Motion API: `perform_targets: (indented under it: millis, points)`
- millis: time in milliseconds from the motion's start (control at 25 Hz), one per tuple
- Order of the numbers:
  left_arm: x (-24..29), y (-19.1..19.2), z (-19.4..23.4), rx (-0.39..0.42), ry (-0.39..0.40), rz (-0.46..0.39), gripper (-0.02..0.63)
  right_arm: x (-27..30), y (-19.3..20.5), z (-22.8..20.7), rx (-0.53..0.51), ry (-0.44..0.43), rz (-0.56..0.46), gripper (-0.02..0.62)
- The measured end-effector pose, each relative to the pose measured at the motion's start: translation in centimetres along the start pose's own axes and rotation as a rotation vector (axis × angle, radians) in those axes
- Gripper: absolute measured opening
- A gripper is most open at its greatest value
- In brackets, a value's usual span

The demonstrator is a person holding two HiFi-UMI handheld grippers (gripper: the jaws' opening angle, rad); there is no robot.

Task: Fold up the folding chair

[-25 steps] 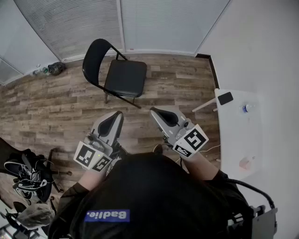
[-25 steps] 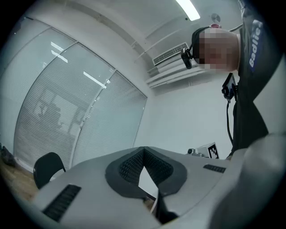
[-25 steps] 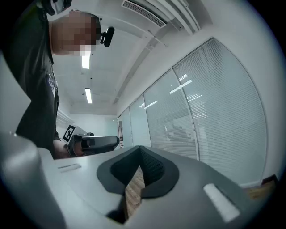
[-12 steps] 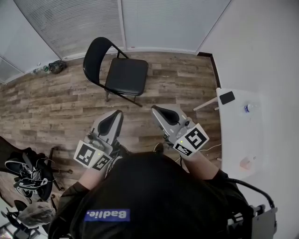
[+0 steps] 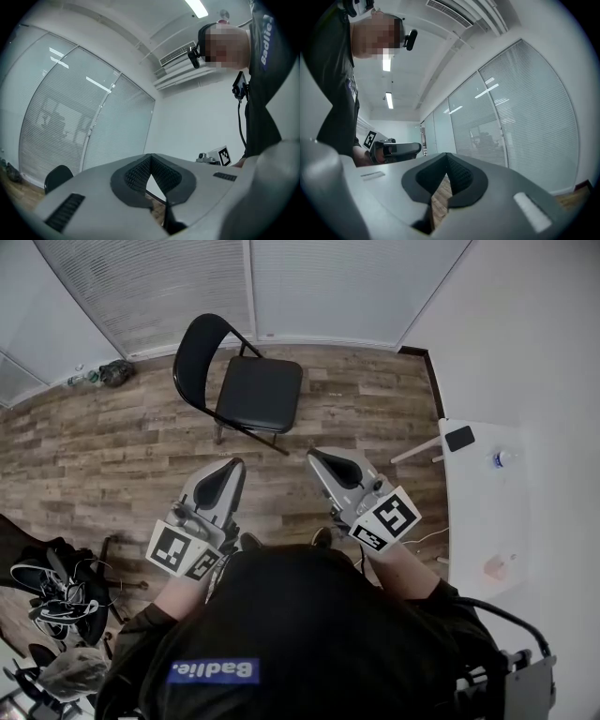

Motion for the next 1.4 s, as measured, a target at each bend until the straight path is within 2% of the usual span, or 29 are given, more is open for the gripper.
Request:
perform_targets:
  millis: [400,640,760,920,1080,1400]
  points:
    - [-3.3,-1.1,5.0,-0.002,0.02,0.008,0.005,3.3,0.7,3.5,-0.004,0.068,-0.012,0.002]
    - [-3.1,-0.7,7.6,-0.002,0.022,0.02,0.005,4.6,1.0,2.8,0.007,0.111,-0.025,0.002]
    - [-1.2,-0.6,8.0,0.011,0.018,0.025,0.004,5.0,0.9,0.4,0.023,0.107,-0.026,0.002]
    - [3.8,-0.2,9.3,0.027,-0.006,0.042,0.004,6.7,-0.4,-5.2,0.032,0.066,-0.027,0.002]
    - [4.6,-0.1,10.5,0.035,-0.063,0.058,0.003,8.2,-1.1,-7.0,0.033,0.016,-0.019,0.002]
    - [11.7,0.6,13.0,0.08,-0.191,0.092,0.005,9.6,-2.5,-16.9,0.072,-0.072,0.026,0.002]
Point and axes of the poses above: the fingertips, and each gripper's own axes: x forward along the fingers, z to its left, y out of its underside, the point moved 10 cm from there along -x, backward along the fingers, and after that the axes turned 11 degrees about x, right-handed, at the moved point
